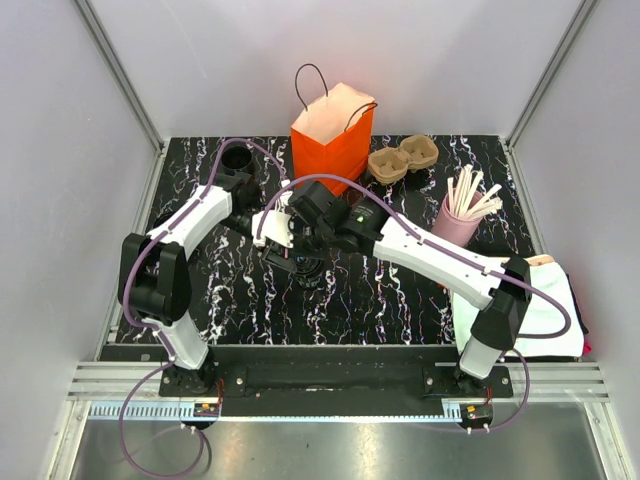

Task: Pack the takeout coffee

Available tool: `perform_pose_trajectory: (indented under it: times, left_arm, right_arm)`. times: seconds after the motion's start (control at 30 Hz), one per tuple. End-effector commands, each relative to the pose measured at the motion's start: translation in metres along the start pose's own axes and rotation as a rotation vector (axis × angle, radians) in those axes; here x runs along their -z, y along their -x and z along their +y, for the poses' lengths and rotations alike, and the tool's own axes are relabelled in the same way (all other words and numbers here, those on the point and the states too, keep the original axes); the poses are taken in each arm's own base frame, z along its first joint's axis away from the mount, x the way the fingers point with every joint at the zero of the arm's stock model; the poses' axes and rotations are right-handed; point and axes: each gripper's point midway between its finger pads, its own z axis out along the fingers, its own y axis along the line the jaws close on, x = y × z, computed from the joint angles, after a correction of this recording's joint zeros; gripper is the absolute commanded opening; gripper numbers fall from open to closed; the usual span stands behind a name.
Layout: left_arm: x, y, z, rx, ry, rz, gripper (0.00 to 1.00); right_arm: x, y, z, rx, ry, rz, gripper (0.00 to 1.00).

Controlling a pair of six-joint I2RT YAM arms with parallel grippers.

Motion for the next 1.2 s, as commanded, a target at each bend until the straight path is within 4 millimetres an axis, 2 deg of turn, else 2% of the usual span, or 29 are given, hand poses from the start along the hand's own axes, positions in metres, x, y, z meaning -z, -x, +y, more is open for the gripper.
perform_pose_trajectory:
  times: [0.0, 0.3, 0.47, 0.7, 0.83, 0.87, 0.97, 1.0, 1.1, 1.17]
  left_arm:
    - [0.004, 0.011, -0.006, -0.041, -0.007, -0.036, 0.0]
    - [0.004, 0.011, -0.01, -0.051, -0.019, -0.043, 0.0]
    - [0.004, 0.01, -0.011, -0.055, -0.023, -0.044, 0.0]
    - [0.003, 0.011, -0.013, -0.059, -0.029, -0.046, 0.01]
    - [0.004, 0.011, -0.014, -0.064, -0.03, -0.05, 0.02]
    - [0.004, 0.011, -0.015, -0.067, -0.028, -0.049, 0.04]
    - [0.004, 0.011, -0.016, -0.08, -0.029, -0.05, 0.21]
    - [0.004, 0.01, -0.017, -0.081, -0.027, -0.049, 0.29]
    - [0.007, 0.01, -0.018, -0.1, -0.016, -0.051, 0.36]
    - [0.01, 0.012, -0.017, -0.109, -0.002, -0.059, 0.54]
  right_arm:
    - [-0.008, 0.009, -0.011, 0.012, -0.069, -0.013, 0.33]
    - [-0.013, -0.002, -0.017, 0.044, -0.108, 0.032, 0.29]
    - [-0.014, -0.01, -0.01, 0.067, -0.091, 0.049, 0.31]
    - [-0.015, -0.015, -0.013, 0.086, -0.121, 0.071, 0.32]
    - [-0.02, -0.015, -0.018, 0.084, -0.156, 0.074, 0.2]
    - [-0.021, -0.017, -0.018, 0.082, -0.158, 0.079, 0.12]
    - [-0.02, -0.016, -0.019, 0.07, -0.162, 0.076, 0.01]
    - [-0.019, -0.014, -0.018, 0.061, -0.159, 0.067, 0.0]
    - [-0.016, -0.013, -0.014, 0.039, -0.14, 0.06, 0.0]
    - [-0.013, -0.009, -0.011, 0.027, -0.121, 0.047, 0.0]
